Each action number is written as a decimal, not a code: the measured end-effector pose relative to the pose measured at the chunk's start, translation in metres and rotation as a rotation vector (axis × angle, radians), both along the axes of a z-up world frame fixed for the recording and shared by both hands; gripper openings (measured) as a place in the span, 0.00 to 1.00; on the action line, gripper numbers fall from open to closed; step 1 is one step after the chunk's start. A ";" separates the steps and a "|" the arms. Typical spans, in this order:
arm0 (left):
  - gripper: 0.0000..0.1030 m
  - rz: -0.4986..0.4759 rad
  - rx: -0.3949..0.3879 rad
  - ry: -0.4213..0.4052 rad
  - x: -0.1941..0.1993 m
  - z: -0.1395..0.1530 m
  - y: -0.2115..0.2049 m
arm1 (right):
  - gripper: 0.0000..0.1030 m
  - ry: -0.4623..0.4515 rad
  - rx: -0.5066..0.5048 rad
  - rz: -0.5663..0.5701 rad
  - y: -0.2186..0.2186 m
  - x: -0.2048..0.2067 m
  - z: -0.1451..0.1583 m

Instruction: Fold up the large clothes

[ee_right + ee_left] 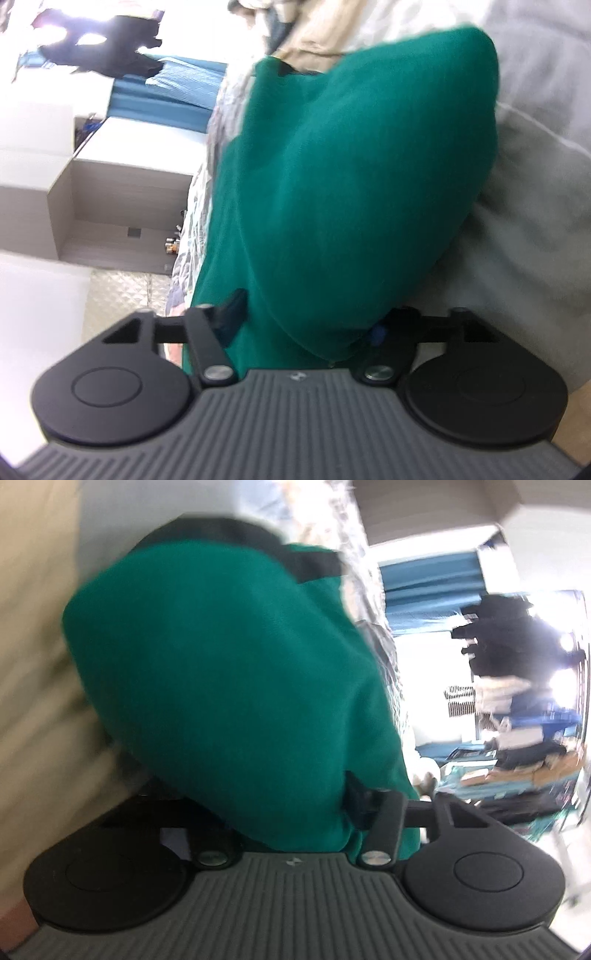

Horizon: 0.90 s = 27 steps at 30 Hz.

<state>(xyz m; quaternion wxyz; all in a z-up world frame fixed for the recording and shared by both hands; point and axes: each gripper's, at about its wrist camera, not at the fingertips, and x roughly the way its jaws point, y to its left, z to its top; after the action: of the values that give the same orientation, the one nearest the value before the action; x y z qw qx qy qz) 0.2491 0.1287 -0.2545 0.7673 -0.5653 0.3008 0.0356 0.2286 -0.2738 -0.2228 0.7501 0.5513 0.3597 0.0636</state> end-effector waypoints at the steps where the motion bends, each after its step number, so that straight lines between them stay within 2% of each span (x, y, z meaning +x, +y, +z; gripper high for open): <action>1: 0.50 -0.005 0.042 -0.010 0.000 0.006 -0.003 | 0.50 -0.020 -0.031 0.012 0.002 -0.001 0.005; 3: 0.44 -0.007 0.077 -0.035 -0.002 0.014 -0.005 | 0.43 -0.058 -0.075 0.027 0.004 -0.002 0.013; 7: 0.38 -0.006 0.112 -0.076 -0.005 0.024 -0.005 | 0.35 -0.133 -0.099 0.049 0.000 -0.008 0.025; 10: 0.35 -0.010 0.160 -0.109 -0.007 0.035 -0.006 | 0.32 -0.178 -0.115 0.061 -0.003 -0.014 0.031; 16: 0.29 -0.029 0.245 -0.152 -0.027 0.055 -0.009 | 0.27 -0.210 -0.137 0.094 -0.010 -0.025 0.037; 20: 0.27 -0.044 0.268 -0.153 -0.036 0.061 -0.012 | 0.24 -0.214 -0.173 0.115 -0.012 -0.032 0.044; 27: 0.25 -0.082 0.321 -0.172 -0.067 0.080 -0.023 | 0.21 -0.275 -0.223 0.131 -0.015 -0.042 0.065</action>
<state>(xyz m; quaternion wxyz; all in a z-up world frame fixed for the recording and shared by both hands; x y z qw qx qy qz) 0.1822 0.1057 -0.1742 0.8715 -0.4236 0.2472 0.0033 0.1861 -0.2890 -0.1582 0.8429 0.4262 0.2937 0.1467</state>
